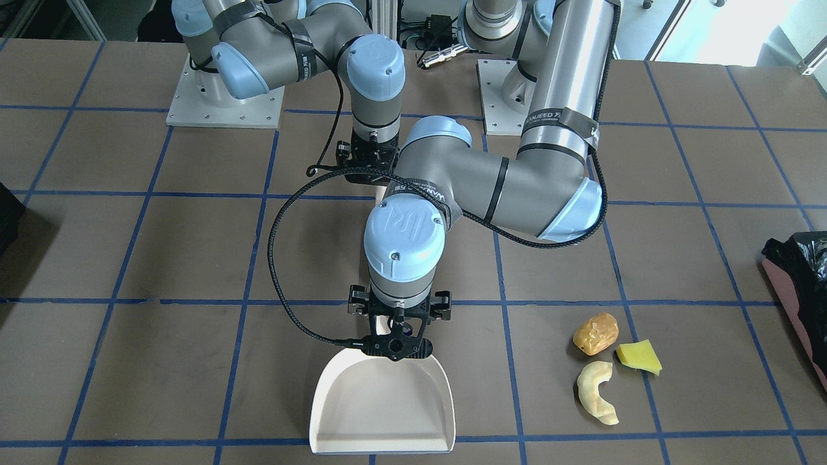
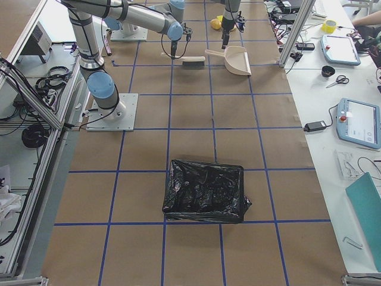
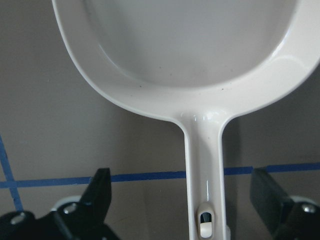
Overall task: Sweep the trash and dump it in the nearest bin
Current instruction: 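Close the left gripper on the dustpan handle while the right gripper grasps the brush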
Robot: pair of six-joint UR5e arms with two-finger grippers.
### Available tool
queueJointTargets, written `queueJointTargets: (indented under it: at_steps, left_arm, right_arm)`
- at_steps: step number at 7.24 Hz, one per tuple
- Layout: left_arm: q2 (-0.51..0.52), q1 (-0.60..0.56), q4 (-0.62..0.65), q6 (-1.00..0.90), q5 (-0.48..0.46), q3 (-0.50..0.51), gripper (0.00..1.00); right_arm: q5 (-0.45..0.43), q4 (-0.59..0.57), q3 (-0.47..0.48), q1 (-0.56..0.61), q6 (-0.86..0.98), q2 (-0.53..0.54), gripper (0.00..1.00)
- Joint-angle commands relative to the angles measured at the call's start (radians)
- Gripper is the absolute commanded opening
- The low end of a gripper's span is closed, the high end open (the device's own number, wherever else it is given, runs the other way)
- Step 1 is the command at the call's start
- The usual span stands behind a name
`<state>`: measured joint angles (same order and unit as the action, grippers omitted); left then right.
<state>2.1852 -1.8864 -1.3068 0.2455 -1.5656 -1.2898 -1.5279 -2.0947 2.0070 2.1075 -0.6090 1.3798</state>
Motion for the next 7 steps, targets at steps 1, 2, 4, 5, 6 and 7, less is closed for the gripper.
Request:
queueJointTargets:
  at_steps: [1,2,4,5,6,7]
  left_arm:
    - [0.007,-0.013,0.084,0.021,0.006,-0.068,1.0]
    - [-0.001,-0.013,0.107,0.046,0.004,-0.095,0.99]
    - [-0.004,-0.025,0.109,0.049,0.004,-0.111,0.84]
    - [-0.002,-0.036,0.109,0.054,0.006,-0.112,0.79]
    - [-0.004,-0.039,0.109,0.057,0.007,-0.114,0.79]
    - [-0.007,-0.045,0.109,0.061,0.007,-0.115,0.77]
  right_arm:
    - [0.002,-0.024,0.01,0.017,-0.001,-0.028,0.86]
    - [0.003,-0.025,0.018,0.034,-0.009,-0.041,0.85]
    - [0.0,-0.024,0.019,0.04,-0.011,-0.036,0.66]
    - [0.0,-0.022,0.019,0.04,-0.011,-0.033,0.62]
    - [0.0,-0.022,0.019,0.04,-0.011,-0.031,0.56]
    - [0.0,-0.021,0.019,0.04,-0.011,-0.031,0.48]
